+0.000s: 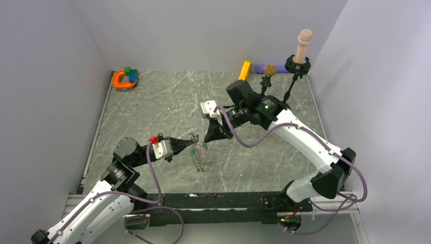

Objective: Put the keys on the keyring

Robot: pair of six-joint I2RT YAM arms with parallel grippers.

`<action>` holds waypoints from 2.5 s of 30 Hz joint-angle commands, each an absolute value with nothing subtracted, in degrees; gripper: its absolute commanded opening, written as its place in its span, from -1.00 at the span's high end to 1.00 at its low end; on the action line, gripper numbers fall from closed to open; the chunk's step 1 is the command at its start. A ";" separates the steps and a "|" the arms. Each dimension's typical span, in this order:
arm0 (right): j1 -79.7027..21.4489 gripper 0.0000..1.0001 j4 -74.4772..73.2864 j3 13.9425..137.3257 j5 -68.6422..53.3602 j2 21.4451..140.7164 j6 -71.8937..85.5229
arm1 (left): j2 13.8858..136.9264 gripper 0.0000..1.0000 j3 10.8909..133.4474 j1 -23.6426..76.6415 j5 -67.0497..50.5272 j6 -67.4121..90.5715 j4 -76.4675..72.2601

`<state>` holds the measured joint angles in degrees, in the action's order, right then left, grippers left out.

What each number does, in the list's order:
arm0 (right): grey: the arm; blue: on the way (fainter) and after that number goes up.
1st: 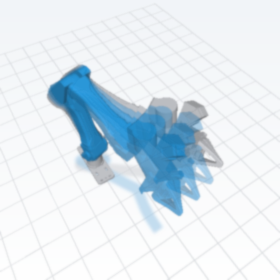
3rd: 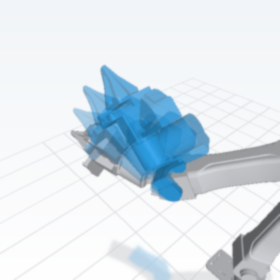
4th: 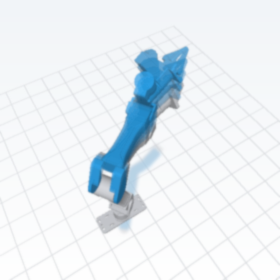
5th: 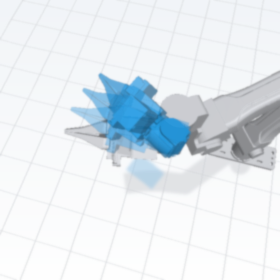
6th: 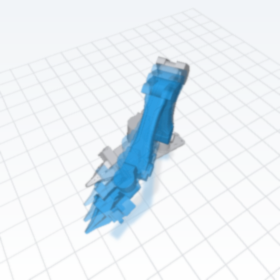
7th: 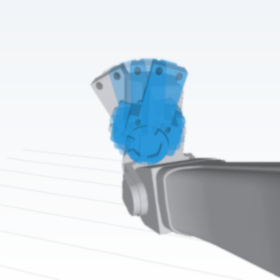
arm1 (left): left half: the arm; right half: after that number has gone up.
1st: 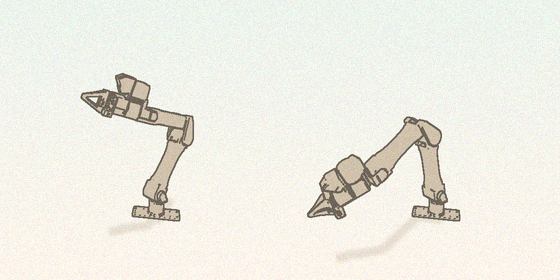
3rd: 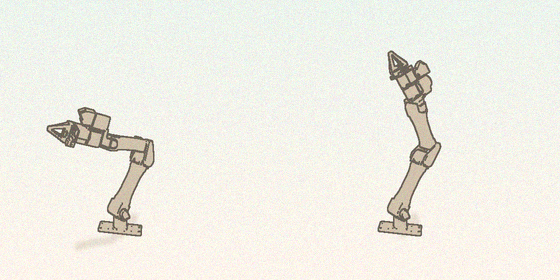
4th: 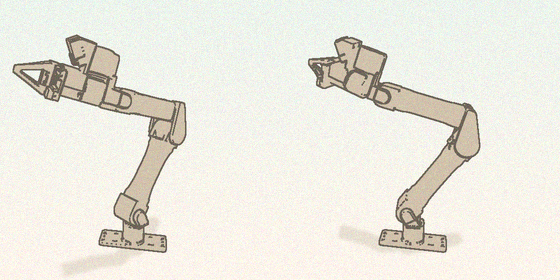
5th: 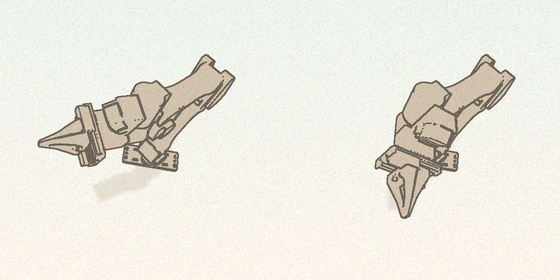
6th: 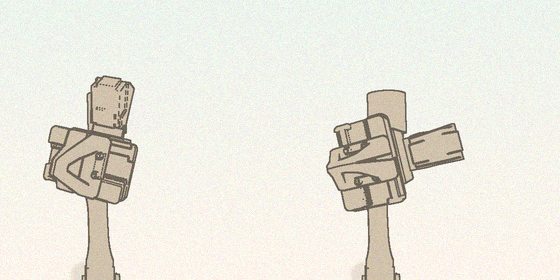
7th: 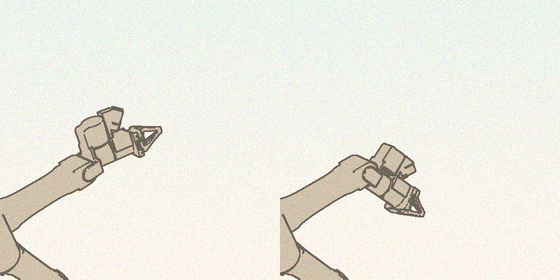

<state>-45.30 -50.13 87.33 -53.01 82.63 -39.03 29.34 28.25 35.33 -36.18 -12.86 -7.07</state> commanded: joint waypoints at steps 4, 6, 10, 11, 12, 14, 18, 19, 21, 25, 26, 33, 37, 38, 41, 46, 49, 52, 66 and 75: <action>-46.70 1.00 -44.18 85.80 -47.43 81.66 -34.85 | 28.51 1.00 28.49 35.16 -38.81 -11.82 -11.75; -46.80 1.00 -43.12 85.56 -46.29 81.58 -34.43 | 28.69 1.00 28.16 35.16 -39.38 -11.54 -12.19; -46.76 1.00 -42.84 86.27 -45.38 81.66 -34.57 | 29.62 1.00 28.19 35.20 -39.94 -11.35 -11.86; -46.78 1.00 -43.07 86.38 -45.36 81.57 -34.82 | 29.78 1.00 28.28 35.16 -39.92 -11.41 -11.70; -46.82 1.00 -43.26 86.46 -45.29 81.52 -35.21 | 30.01 1.00 28.45 35.16 -39.84 -11.47 -11.43; -46.84 1.00 -43.49 86.40 -45.40 81.38 -35.64 | 30.42 1.00 28.56 35.20 -39.55 -11.51 -11.09; -47.02 1.00 -43.42 86.22 -45.92 81.06 -35.91 | 30.91 1.00 28.78 35.21 -38.18 -11.35 -10.36; -47.19 1.00 -43.42 86.17 -45.79 81.05 -35.99 | 31.07 1.00 28.90 35.16 -37.63 -11.22 -10.25; -47.45 1.00 -43.06 86.09 -45.19 81.04 -35.99 | 31.05 1.00 28.77 35.14 -36.07 -10.45 -10.47; -47.62 1.00 -41.32 85.55 -43.46 81.19 -35.09 | 29.78 1.00 27.01 35.15 -33.38 -6.86 -12.71; -47.71 1.00 -41.05 85.46 -42.99 81.31 -34.87 | 29.27 1.00 26.19 35.20 -32.24 -5.97 -13.38; -47.87 1.00 -39.15 85.91 -41.70 82.35 -33.23 | 26.89 1.00 23.10 35.15 -26.87 -0.40 -18.53; -48.05 1.00 -38.58 85.62 -42.40 82.63 -32.89 | 25.63 1.00 21.30 35.16 -24.00 4.38 -21.53; -48.19 1.00 -38.39 85.52 -42.57 82.73 -32.80 | 25.40 1.00 20.78 35.18 -23.48 5.38 -22.60; -48.34 1.00 -37.64 85.26 -42.82 82.92 -32.41 | 24.64 1.00 18.41 35.17 -21.87 9.18 -27.26; -48.43 1.00 -35.32 85.10 -44.90 83.50 -29.94 | 24.29 1.00 13.07 35.11 -21.09 15.47 -38.68; -48.43 1.00 -34.03 84.75 -45.73 83.59 -28.51 | 24.48 1.00 10.17 35.15 -21.40 17.17 -44.72; -48.43 1.00 -33.40 84.36 -46.05 83.54 -27.77 | 24.43 1.00 9.05 35.16 -21.51 17.92 -48.31; -49.03 1.00 -30.23 83.32 -44.79 82.99 -24.74 | 25.00 1.00 5.74 35.11 -18.47 23.15 -57.04; -48.87 1.00 -27.15 83.49 -45.11 82.99 -20.96 | 25.03 1.00 3.32 35.17 -15.66 25.61 -61.36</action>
<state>-48.80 -30.89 82.85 -44.45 83.59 -24.03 25.19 3.53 35.33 -17.80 23.53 -53.60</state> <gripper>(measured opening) 0.010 0.012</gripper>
